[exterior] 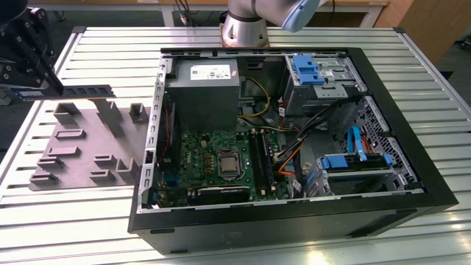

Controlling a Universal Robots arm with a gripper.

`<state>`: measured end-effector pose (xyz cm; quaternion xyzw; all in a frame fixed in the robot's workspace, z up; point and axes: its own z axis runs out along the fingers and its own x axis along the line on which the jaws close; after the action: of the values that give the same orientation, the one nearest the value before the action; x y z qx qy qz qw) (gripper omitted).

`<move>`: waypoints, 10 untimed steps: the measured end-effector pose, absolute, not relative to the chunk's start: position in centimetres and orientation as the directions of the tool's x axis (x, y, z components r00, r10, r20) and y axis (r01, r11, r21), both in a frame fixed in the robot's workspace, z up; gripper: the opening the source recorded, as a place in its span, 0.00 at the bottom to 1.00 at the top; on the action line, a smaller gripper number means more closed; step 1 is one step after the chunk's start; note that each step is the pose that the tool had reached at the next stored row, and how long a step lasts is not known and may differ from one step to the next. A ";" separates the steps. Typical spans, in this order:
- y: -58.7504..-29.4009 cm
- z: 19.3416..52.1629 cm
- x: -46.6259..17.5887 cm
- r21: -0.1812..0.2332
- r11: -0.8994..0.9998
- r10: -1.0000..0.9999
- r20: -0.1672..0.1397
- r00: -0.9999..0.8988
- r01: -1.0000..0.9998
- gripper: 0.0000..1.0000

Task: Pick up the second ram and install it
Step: 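Pick up the second ram and move it above second insertion slot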

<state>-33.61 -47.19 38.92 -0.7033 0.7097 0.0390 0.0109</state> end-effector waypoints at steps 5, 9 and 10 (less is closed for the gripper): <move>-47.2 38.9 -33.3 0.040 0.008 -0.997 -0.070 -0.011 -0.999 0.14; -47.2 38.9 -33.0 0.040 0.008 -0.997 -0.070 -0.011 -0.999 0.14; -47.2 38.9 -33.0 0.040 0.008 -0.997 -0.071 -0.010 -0.999 0.14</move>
<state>-32.97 -47.19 38.92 -0.7033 0.7097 0.0390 0.0110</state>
